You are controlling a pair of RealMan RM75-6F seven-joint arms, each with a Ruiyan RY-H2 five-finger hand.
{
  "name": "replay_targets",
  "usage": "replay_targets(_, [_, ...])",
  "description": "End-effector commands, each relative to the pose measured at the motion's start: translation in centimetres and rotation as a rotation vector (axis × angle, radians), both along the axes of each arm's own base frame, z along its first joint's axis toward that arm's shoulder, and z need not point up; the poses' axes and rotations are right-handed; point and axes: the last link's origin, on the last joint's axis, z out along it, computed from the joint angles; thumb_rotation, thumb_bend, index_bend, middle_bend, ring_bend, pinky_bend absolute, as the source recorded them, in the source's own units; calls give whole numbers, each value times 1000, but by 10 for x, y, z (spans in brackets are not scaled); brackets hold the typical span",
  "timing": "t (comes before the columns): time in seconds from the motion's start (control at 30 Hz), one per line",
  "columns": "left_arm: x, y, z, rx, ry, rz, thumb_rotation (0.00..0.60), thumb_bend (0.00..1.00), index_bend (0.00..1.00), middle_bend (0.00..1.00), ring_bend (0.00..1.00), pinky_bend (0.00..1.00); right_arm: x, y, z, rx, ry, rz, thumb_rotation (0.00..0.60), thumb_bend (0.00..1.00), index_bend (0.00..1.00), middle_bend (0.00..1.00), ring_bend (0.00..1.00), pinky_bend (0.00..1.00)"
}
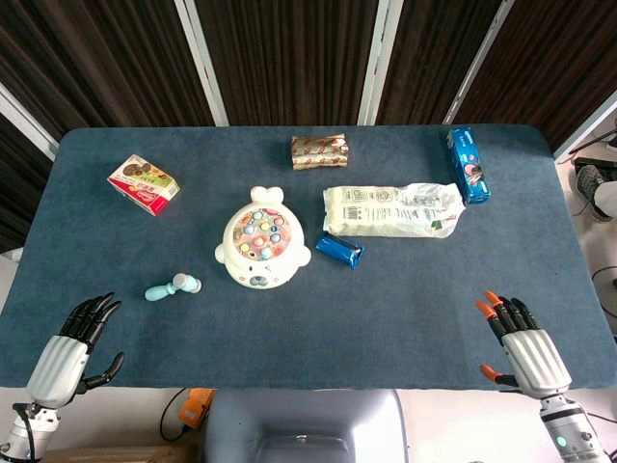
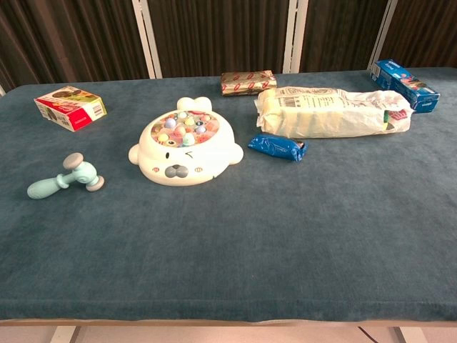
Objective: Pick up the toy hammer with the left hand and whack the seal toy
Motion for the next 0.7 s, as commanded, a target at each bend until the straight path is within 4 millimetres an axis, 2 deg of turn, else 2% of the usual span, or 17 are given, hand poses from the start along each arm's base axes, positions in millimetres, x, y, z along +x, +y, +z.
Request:
replay_targets(0.03, [0,4,-6,-13,-8,8,563,398,0,0,0,91,0,0,0,1,-6,1,600,311,0,0,0,0])
replay_targets(0.17, [4,22,-27,-80,-26,47,578,399,0,0,0,91,-1,1,0,9,-7,-3,600,311,0,0,0,0])
replay_targets(0.3, [11,61,-54,-151,-67,130,598,405,0,0,0,93,-2,-1,-1,14,-6,-7,600,311,0,0,0,0])
replay_targets(0.5, [25,115,-83,-160,-20,188,600,406,11,7,0,97,-1,-3,-3,20,-10,-9,600,311,0,0,0,0])
replay_targets(0.7, [27,141,-102,-179,-29,263,600,406,34,40,15,101,-2,-5,-2,13,-11,-21,600,311,0,0,0,0])
